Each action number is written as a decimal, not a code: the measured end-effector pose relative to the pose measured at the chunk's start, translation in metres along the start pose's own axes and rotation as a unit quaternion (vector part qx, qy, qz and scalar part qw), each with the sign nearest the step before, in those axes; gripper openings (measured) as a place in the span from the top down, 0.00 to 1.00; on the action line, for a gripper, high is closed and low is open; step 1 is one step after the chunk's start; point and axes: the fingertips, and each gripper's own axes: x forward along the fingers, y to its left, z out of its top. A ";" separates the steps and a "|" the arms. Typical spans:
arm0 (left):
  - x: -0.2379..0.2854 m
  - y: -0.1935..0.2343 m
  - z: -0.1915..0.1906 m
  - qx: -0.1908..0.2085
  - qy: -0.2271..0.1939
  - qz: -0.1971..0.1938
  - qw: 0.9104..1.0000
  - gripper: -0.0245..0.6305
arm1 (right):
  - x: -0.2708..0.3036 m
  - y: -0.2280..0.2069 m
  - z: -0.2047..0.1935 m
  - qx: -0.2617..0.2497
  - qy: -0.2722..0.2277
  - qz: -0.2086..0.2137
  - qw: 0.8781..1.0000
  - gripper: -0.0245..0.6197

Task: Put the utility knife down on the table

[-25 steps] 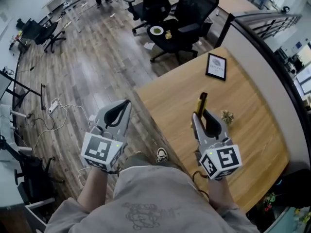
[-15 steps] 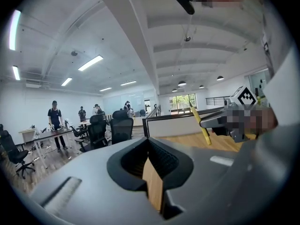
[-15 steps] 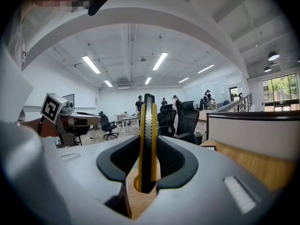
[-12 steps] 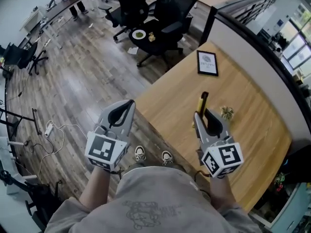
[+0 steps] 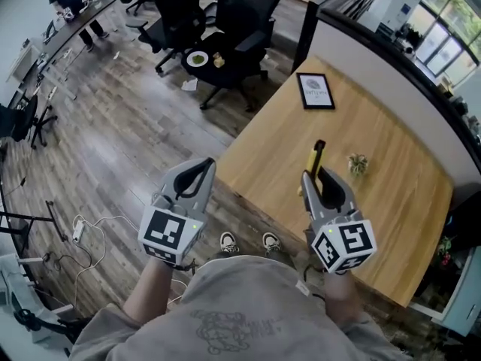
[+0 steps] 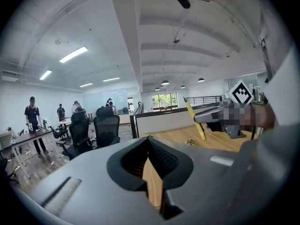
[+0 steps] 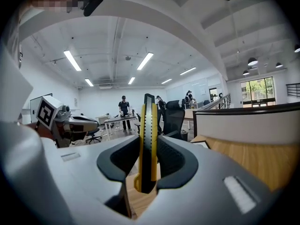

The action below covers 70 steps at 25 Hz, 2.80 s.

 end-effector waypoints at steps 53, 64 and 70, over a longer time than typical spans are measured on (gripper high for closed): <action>0.072 -0.007 -0.219 -0.112 0.221 -0.034 0.968 0.96 | 0.156 -0.044 -0.324 0.064 0.365 -0.022 0.929 0.77; 0.053 0.024 -0.157 -0.090 0.164 -0.001 0.982 0.96 | 0.146 -0.026 -0.172 0.072 0.215 0.029 0.974 0.82; 0.043 0.039 -0.103 -0.070 0.117 0.015 0.991 0.96 | 0.114 -0.005 -0.058 0.027 0.104 0.055 0.993 0.87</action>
